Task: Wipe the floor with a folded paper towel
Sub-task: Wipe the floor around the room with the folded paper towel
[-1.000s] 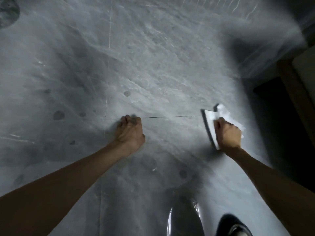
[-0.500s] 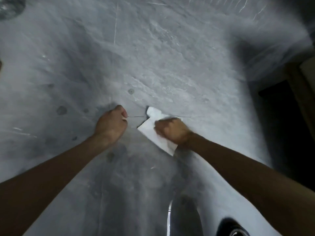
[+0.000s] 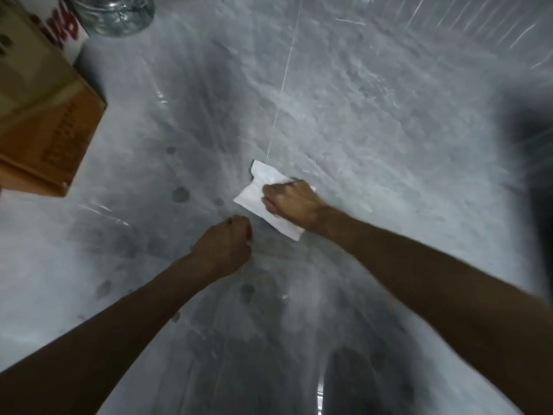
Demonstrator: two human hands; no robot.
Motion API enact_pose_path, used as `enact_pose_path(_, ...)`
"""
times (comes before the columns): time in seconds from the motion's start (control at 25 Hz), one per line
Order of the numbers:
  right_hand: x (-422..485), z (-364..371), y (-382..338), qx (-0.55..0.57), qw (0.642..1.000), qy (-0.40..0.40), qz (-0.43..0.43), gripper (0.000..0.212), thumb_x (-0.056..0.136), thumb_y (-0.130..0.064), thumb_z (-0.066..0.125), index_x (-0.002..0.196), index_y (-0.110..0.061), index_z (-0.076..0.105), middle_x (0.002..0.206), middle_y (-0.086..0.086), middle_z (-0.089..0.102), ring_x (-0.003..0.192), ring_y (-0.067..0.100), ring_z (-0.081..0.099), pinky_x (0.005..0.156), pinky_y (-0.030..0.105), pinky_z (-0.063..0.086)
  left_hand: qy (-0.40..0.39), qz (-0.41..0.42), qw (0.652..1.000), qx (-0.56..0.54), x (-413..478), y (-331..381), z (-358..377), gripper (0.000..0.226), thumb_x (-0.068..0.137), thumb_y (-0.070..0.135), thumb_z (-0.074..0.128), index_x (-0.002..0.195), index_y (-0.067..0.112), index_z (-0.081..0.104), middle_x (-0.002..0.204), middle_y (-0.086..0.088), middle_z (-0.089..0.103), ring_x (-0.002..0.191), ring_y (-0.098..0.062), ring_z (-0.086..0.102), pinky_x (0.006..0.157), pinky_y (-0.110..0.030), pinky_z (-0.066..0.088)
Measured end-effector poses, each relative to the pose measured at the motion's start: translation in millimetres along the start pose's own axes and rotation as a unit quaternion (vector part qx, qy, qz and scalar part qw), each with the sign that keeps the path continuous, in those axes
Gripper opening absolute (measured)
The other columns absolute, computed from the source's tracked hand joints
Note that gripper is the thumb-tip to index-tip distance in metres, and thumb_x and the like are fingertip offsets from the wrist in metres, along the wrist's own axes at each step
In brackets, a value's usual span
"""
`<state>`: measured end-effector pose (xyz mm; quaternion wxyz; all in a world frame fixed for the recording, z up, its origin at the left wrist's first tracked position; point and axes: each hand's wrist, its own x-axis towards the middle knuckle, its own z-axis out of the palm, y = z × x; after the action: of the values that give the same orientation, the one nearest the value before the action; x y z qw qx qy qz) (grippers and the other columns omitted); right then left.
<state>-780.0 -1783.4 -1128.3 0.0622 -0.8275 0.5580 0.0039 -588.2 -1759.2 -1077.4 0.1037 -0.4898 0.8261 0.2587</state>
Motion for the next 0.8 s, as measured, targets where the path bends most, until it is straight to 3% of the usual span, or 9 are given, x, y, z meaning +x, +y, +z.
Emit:
enact_pose_path(0.04,-6.1,0.3,29.5,-0.047,0.999,-0.027,0.007,0.022,0.097,-0.024,0.046,0.101,-0.008,0.062,0.094,0.014,0.07,0.08,0.035,0.067,0.069,0.041,0.046,-0.012,0.003,1.0,0.003,1.5,-0.7,-0.3,0.028,0.088,0.014,0.053,0.115,0.006,0.051,0.121,-0.018,0.055,0.104,-0.034,0.058,0.082,-0.032,0.042)
enact_pose_path(0.12,-29.6,-1.5,90.3,-0.091,0.97,-0.017,0.225,0.028,0.1,-0.024,0.04,0.113,-0.007,0.058,0.101,0.019,0.069,0.087,0.039,0.066,0.073,0.042,0.047,-0.033,0.007,0.999,0.0,2.0,-1.3,2.1,0.029,0.087,0.013,0.054,0.114,0.007,0.052,0.125,-0.018,0.05,0.105,-0.035,0.056,0.086,-0.034,0.043)
enact_pose_path(0.2,-50.2,-7.5,118.0,-0.025,0.867,0.075,0.492,0.033,0.099,-0.023,0.039,0.12,-0.003,0.055,0.104,0.024,0.068,0.094,0.042,0.064,0.081,0.042,0.047,-0.03,0.007,1.0,-0.002,0.5,0.9,4.4,0.027,0.086,0.013,0.053,0.113,0.008,0.054,0.124,-0.016,0.052,0.105,-0.034,0.057,0.086,-0.033,0.044)
enact_pose_path(0.24,-48.9,-12.0,113.0,0.01,0.835,0.095,0.542,0.032,0.096,-0.023,0.045,0.117,-0.003,0.059,0.099,0.022,0.069,0.09,0.039,0.066,0.08,0.039,0.049,-0.015,0.006,1.0,-0.007,1.0,2.3,4.1,0.025,0.087,0.013,0.053,0.112,0.009,0.056,0.121,-0.015,0.055,0.103,-0.032,0.058,0.086,-0.033,0.044)
enact_pose_path(0.4,-8.9,1.0,0.3,-0.068,0.937,0.138,0.314,0.015,0.077,-0.013,0.068,0.062,-0.014,0.066,0.047,0.001,0.055,0.038,0.018,0.055,0.041,0.021,0.038,0.113,-0.104,0.978,-0.138,4.1,6.8,-8.9,0.018,0.089,0.011,0.05,0.098,0.015,0.065,0.097,-0.012,0.071,0.086,-0.029,0.066,0.075,-0.03,0.05)
enact_pose_path(0.48,-7.9,19.8,-64.0,0.014,0.986,0.128,0.106,0.017,0.076,-0.013,0.067,0.06,-0.017,0.061,0.047,0.001,0.055,0.037,0.02,0.054,0.038,0.024,0.034,0.195,-0.16,0.954,-0.165,2.3,2.5,-19.1,0.016,0.09,0.015,0.051,0.093,0.015,0.066,0.094,-0.012,0.072,0.087,-0.032,0.067,0.077,-0.037,0.054)
enact_pose_path(0.6,-17.9,18.2,-59.5,0.012,0.987,0.123,-0.102,0.016,0.076,-0.021,0.071,0.065,-0.016,0.061,0.055,0.004,0.061,0.044,0.024,0.059,0.041,0.028,0.043,0.268,-0.185,0.928,-0.182,-2.1,-26.1,-35.3,0.012,0.088,0.013,0.053,0.088,0.013,0.065,0.09,-0.009,0.07,0.083,-0.031,0.066,0.07,-0.035,0.051)
enact_pose_path(0.68,-14.7,6.9,-14.3,-0.001,0.994,0.106,-0.017,0.017,0.082,-0.025,0.067,0.073,-0.011,0.065,0.062,0.01,0.066,0.051,0.027,0.064,0.049,0.033,0.049,0.267,-0.202,0.928,-0.164,-7.6,-63.3,-43.4,0.011,0.089,0.014,0.054,0.097,0.011,0.061,0.094,-0.011,0.067,0.086,-0.03,0.063,0.069,-0.033,0.047)
enact_pose_path(0.8,15.8,-9.2,33.7,0.026,0.914,0.143,0.378,0.03,0.098,-0.029,0.041,0.102,-0.006,0.06,0.09,0.022,0.069,0.082,0.04,0.067,0.069,0.04,0.047,0.197,-0.266,0.93,-0.159,-18.8,-120.2,-50.5,0.025,0.094,0.019,0.05,0.114,0.005,0.052,0.113,-0.02,0.061,0.102,-0.038,0.06,0.086,-0.044,0.052)
